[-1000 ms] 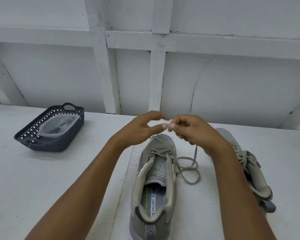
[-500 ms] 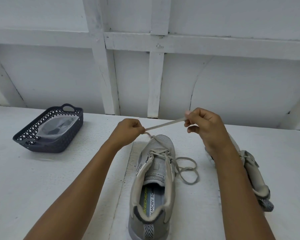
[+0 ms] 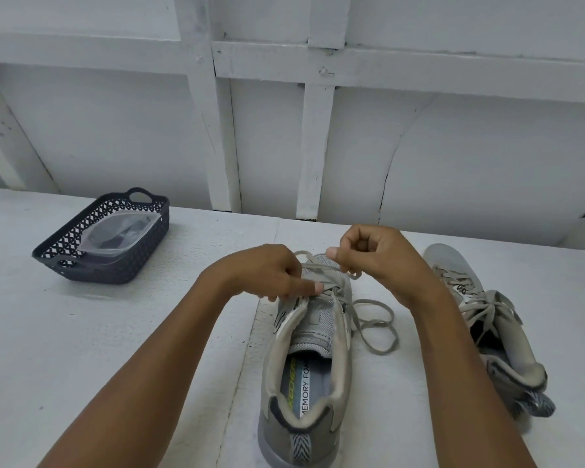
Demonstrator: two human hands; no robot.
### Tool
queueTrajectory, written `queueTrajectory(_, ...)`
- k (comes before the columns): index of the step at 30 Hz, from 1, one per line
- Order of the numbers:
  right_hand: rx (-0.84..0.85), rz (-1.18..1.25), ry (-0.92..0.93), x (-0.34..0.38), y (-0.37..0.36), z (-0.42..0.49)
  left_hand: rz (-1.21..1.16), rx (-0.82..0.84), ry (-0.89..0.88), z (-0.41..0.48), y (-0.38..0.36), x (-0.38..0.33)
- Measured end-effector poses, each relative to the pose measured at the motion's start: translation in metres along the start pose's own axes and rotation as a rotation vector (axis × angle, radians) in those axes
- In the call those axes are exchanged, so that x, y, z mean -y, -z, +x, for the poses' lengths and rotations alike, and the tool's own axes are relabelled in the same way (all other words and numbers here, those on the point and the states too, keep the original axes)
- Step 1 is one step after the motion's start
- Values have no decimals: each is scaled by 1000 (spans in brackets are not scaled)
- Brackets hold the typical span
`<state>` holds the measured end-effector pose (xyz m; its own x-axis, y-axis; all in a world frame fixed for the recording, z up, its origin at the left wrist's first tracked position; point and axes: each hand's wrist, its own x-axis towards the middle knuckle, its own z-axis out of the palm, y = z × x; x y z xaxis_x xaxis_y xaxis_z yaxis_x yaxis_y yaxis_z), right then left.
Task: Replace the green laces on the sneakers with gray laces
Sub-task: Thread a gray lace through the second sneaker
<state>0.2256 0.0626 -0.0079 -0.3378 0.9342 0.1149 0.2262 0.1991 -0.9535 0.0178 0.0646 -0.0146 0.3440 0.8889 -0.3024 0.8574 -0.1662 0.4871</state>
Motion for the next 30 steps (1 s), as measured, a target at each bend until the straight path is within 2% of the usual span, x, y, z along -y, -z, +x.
queueTrajectory(3,51,-91,-59,2,-2,-1,-81,99,33,2,-5,-2)
queueTrajectory(8,130,-257,-196,1,0,1,-404,112,84,3,-5,6)
queueTrajectory(12,126,-289,-224,2,-8,4,-620,94,99,2,-7,19)
queueTrajectory(21,67,-396,-200,-4,-37,13,-781,-3,132,2,-5,27)
queueTrajectory(30,80,-455,-226,-5,-48,16,-788,47,138,2,-1,28)
